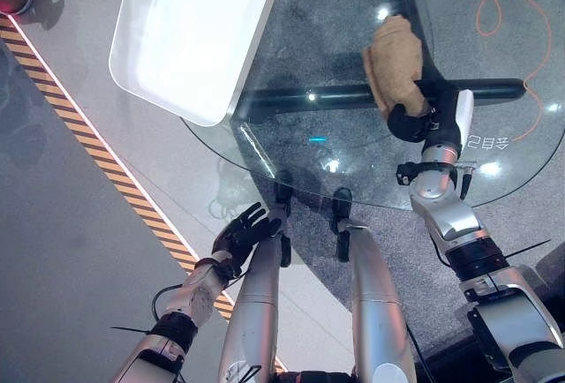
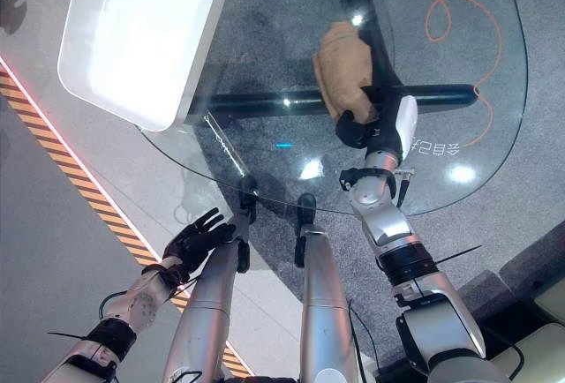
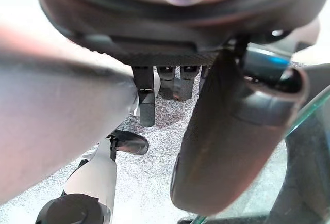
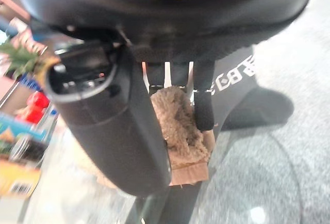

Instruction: Wipe the table with a cloth and put it in the basket.

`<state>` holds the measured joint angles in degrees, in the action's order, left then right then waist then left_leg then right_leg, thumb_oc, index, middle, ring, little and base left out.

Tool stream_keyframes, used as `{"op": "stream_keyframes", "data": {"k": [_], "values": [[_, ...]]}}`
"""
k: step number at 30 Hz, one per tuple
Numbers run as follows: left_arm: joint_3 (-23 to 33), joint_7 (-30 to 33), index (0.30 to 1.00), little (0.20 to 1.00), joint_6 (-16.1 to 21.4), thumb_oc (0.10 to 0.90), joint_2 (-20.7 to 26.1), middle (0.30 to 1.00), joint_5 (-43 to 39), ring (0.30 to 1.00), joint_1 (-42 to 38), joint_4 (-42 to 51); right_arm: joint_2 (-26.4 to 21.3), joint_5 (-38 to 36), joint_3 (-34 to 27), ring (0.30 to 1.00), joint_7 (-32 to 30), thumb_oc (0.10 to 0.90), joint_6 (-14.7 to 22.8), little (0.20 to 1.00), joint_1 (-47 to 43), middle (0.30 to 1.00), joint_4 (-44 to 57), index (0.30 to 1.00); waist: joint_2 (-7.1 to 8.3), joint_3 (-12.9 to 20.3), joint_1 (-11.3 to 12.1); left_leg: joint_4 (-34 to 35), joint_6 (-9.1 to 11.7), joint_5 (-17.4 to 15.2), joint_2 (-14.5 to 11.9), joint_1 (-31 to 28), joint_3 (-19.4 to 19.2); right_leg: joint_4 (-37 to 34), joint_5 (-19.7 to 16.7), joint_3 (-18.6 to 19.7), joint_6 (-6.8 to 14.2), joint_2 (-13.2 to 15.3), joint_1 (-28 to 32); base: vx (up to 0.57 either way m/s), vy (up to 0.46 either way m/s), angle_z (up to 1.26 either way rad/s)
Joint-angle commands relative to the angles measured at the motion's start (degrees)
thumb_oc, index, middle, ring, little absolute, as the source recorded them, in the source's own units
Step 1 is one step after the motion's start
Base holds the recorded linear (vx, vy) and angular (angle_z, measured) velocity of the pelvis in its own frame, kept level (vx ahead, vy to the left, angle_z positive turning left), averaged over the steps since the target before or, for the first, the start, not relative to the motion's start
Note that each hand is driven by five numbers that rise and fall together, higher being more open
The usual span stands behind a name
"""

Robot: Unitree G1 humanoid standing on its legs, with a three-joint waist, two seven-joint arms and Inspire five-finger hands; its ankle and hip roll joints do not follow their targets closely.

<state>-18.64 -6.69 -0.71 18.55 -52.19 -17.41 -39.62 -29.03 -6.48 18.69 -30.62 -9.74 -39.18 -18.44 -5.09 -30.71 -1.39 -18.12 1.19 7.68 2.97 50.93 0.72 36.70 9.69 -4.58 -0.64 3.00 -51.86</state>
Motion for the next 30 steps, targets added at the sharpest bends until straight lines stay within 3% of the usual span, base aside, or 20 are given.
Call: {"op": "stream_keyframes", "data": {"k": [1,15,27,30], "values": [[-7.3,-1.1,0.9,0.9,-3.5,0.8,-6.2,0.9,1.1,0.9,7.9,-1.1,4.8,2.8,11.1,0.3,12.2,0.1,5.3,0.2,0.6,0.3,8.5,0.3,-0.92,0.9,1.4,-9.5,-4.3,-12.1,3.7,0.2,-3.6,-11.3,-8.8,1.5,1.7,-2.1,-0.7,0.0,0.0,0.0],[-8.7,0.1,0.9,0.9,-4.9,0.8,-4.7,0.9,0.1,0.9,6.3,0.2,2.5,-0.4,17.0,0.3,19.2,0.1,8.2,0.2,-0.7,0.3,8.9,0.3,-0.86,0.9,1.8,-10.0,-4.2,-11.8,3.8,1.1,-3.6,-10.8,-8.9,0.7,1.9,-1.8,-1.8,0.0,-0.007,0.02],[-8.8,0.7,0.9,0.9,-5.3,0.8,-4.4,0.9,-0.2,0.9,5.6,0.2,1.8,-1.7,16.1,0.3,17.1,0.1,9.5,0.2,-0.6,0.3,7.2,0.3,-0.8,0.9,1.7,-10.4,-4.1,-11.8,3.7,1.7,-3.6,-10.4,-9.0,0.5,2.0,-1.8,-2.4,0.0,-0.002,0.01],[-8.7,0.5,0.9,0.9,-5.4,0.8,-4.2,0.9,0.1,0.9,5.9,0.3,1.2,-1.0,16.1,0.3,20.7,0.1,10.4,0.2,-0.6,0.3,7.5,0.3,-0.8,0.9,1.7,-10.5,-4.2,-11.9,3.7,1.8,-3.5,-10.3,-9.1,0.6,2.0,-1.9,-2.5,0.0,0.0,0.0]]}}
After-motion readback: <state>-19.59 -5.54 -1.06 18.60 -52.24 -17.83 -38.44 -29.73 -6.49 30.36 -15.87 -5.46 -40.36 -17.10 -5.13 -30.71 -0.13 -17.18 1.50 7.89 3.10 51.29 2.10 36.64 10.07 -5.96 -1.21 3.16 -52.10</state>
